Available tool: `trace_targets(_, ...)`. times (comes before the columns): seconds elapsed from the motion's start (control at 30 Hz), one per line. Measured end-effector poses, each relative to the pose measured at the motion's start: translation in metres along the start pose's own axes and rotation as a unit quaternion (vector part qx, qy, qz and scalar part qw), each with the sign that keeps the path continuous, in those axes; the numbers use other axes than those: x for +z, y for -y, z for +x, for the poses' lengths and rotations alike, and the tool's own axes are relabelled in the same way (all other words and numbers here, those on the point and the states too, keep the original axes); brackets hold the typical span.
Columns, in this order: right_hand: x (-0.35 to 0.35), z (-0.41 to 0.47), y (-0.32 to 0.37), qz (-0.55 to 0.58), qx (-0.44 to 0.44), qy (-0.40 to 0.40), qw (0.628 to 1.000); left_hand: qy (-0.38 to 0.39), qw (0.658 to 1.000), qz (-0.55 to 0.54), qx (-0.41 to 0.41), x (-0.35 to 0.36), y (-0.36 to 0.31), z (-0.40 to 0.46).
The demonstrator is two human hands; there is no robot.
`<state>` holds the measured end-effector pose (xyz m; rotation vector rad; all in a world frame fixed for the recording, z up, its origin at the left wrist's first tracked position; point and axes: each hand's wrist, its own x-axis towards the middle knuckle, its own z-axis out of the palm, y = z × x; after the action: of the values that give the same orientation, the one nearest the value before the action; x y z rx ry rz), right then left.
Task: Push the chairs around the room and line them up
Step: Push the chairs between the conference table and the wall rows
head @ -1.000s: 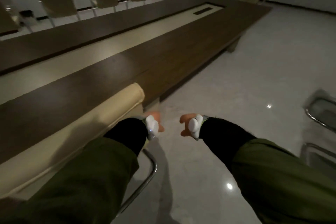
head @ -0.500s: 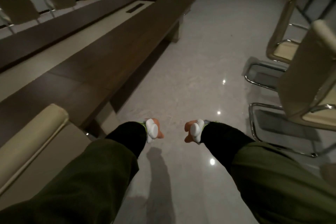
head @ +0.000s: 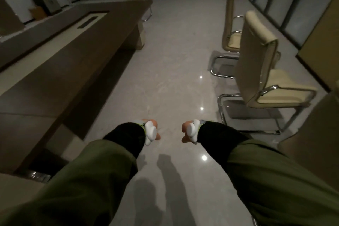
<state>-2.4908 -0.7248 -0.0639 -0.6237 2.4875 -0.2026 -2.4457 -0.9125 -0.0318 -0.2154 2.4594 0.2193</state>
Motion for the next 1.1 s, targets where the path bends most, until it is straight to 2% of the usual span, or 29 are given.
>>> trace_targets(0.07,-0.006,-0.008,-0.028,0.009,0.017,-0.009,1.0,-0.034,0.998,0.062,0.001,0.0,-0.029,0.011)
trace_targets(0.23,-0.015,-0.034,-0.094,0.042,0.071,-0.023,0.996,-0.033,0.993,0.103,0.053,-0.008,-0.103,0.032)
trace_targets(0.37,-0.016,-0.067,-0.147,0.083,0.127,-0.038,0.988,0.016,0.988,0.097,0.121,-0.012,-0.168,0.055)
trace_targets(0.5,-0.012,-0.095,-0.194,0.115,0.183,-0.045,0.975,-0.032,0.975,0.147,0.162,-0.008,-0.229,0.065)
trace_targets(0.7,0.003,-0.142,-0.254,0.162,0.285,-0.078,0.942,-0.006,0.953,0.179,0.246,0.005,-0.319,0.084)
trace_targets(0.9,0.02,-0.176,-0.297,0.215,0.384,-0.073,0.895,0.023,0.91,0.247,0.333,0.017,-0.403,0.098)
trace_targets(1.1,0.007,-0.192,-0.313,0.248,0.441,-0.098,0.857,-0.001,0.872,0.256,0.417,0.008,-0.462,0.11)
